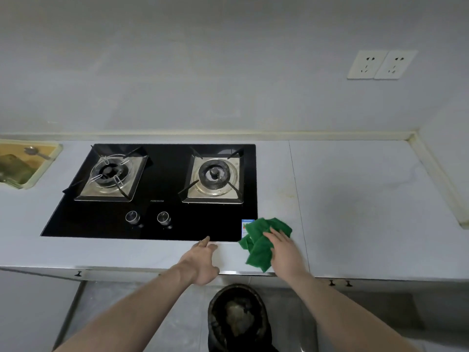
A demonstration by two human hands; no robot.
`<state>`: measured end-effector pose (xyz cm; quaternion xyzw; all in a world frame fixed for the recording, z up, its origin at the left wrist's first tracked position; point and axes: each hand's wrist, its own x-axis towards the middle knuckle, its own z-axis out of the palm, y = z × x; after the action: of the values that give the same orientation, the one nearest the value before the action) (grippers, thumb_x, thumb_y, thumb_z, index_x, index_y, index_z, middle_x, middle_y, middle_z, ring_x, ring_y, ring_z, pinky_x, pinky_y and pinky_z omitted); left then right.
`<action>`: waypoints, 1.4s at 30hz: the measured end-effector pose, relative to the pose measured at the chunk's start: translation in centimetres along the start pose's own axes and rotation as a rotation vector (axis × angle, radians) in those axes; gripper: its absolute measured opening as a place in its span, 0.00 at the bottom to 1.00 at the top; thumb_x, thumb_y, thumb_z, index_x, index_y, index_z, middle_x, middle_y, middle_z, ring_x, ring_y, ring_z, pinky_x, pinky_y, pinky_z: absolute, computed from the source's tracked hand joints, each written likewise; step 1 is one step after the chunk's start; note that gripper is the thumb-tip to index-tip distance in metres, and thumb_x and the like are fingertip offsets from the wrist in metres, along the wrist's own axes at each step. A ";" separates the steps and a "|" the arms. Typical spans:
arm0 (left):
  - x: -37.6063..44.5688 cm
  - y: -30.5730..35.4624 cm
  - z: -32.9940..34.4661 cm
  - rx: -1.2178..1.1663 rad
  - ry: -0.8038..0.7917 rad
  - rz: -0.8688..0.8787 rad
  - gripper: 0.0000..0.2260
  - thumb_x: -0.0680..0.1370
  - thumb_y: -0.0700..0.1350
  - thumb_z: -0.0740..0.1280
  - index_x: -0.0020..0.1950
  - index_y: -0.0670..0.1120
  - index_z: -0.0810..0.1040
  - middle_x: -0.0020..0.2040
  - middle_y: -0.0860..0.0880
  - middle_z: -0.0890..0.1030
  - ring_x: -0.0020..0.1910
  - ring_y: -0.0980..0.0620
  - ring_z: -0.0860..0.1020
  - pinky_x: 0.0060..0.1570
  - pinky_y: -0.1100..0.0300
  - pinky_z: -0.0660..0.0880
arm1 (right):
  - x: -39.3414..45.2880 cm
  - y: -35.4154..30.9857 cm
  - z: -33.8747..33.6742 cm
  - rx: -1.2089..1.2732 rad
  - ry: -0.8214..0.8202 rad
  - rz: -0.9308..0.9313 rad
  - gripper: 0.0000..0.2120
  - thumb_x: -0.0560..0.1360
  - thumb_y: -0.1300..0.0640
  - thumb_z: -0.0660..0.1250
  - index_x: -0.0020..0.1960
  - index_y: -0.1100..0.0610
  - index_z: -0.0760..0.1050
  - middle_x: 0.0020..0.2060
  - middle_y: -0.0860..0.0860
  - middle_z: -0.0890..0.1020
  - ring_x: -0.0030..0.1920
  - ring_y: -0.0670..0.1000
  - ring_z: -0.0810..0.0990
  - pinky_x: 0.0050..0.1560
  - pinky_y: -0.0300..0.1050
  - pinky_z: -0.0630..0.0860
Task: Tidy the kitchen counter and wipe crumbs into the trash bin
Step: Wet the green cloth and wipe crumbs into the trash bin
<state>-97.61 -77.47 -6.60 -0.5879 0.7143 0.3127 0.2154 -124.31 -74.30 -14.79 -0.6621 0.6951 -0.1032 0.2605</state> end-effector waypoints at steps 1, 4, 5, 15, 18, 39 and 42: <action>0.1 -0.2 0.0 0.004 -0.004 0.012 0.36 0.77 0.52 0.66 0.83 0.51 0.57 0.84 0.51 0.45 0.82 0.48 0.52 0.76 0.53 0.64 | -0.3 0.2 0.0 -0.018 0.009 0.007 0.31 0.78 0.63 0.65 0.79 0.49 0.64 0.80 0.48 0.63 0.78 0.52 0.63 0.78 0.47 0.59; 0.7 -0.8 -0.3 0.025 -0.021 0.041 0.37 0.76 0.51 0.66 0.83 0.51 0.55 0.84 0.50 0.43 0.82 0.47 0.51 0.77 0.53 0.62 | -1.0 1.7 -0.9 -0.104 0.004 0.069 0.32 0.78 0.64 0.65 0.79 0.49 0.63 0.80 0.48 0.63 0.77 0.52 0.64 0.77 0.49 0.62; 0.9 -0.8 -0.5 0.026 -0.019 0.042 0.38 0.76 0.50 0.66 0.83 0.51 0.54 0.84 0.50 0.43 0.82 0.46 0.50 0.77 0.53 0.61 | -1.0 2.3 -1.6 -0.075 0.017 0.134 0.32 0.78 0.65 0.64 0.79 0.50 0.63 0.79 0.49 0.63 0.76 0.53 0.65 0.76 0.50 0.64; 4.5 3.4 -0.8 0.020 0.029 0.014 0.41 0.77 0.50 0.65 0.84 0.49 0.46 0.83 0.46 0.38 0.83 0.42 0.43 0.81 0.49 0.52 | 0.2 0.5 -4.2 -0.005 0.085 0.111 0.31 0.77 0.66 0.66 0.78 0.51 0.66 0.79 0.49 0.64 0.78 0.54 0.62 0.77 0.52 0.62; 6.1 4.7 -0.9 -0.002 0.018 -0.023 0.42 0.77 0.51 0.65 0.84 0.48 0.43 0.83 0.45 0.37 0.82 0.41 0.42 0.81 0.48 0.51 | -0.7 3.0 -3.2 -0.104 -0.062 0.135 0.33 0.78 0.65 0.66 0.80 0.49 0.62 0.81 0.49 0.59 0.79 0.55 0.58 0.78 0.53 0.59; 15.4 10.4 4.2 -0.464 0.650 -0.429 0.38 0.71 0.61 0.55 0.80 0.50 0.59 0.82 0.41 0.53 0.81 0.38 0.47 0.79 0.39 0.44 | -5.0 28.0 -16.6 0.127 0.391 0.851 0.29 0.77 0.66 0.61 0.77 0.57 0.66 0.75 0.58 0.69 0.73 0.63 0.67 0.76 0.58 0.63; 16.2 11.5 5.4 -0.451 0.765 -0.450 0.35 0.74 0.61 0.53 0.80 0.50 0.58 0.82 0.41 0.53 0.82 0.38 0.45 0.79 0.39 0.41 | -4.3 27.9 -14.5 0.019 0.345 0.885 0.29 0.81 0.58 0.60 0.80 0.54 0.60 0.80 0.55 0.61 0.78 0.64 0.57 0.79 0.58 0.55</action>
<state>-112.60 -83.82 -19.16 -0.8320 0.5121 0.1669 -0.1326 -155.79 -70.16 -15.23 -0.2729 0.9425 -0.0971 0.1665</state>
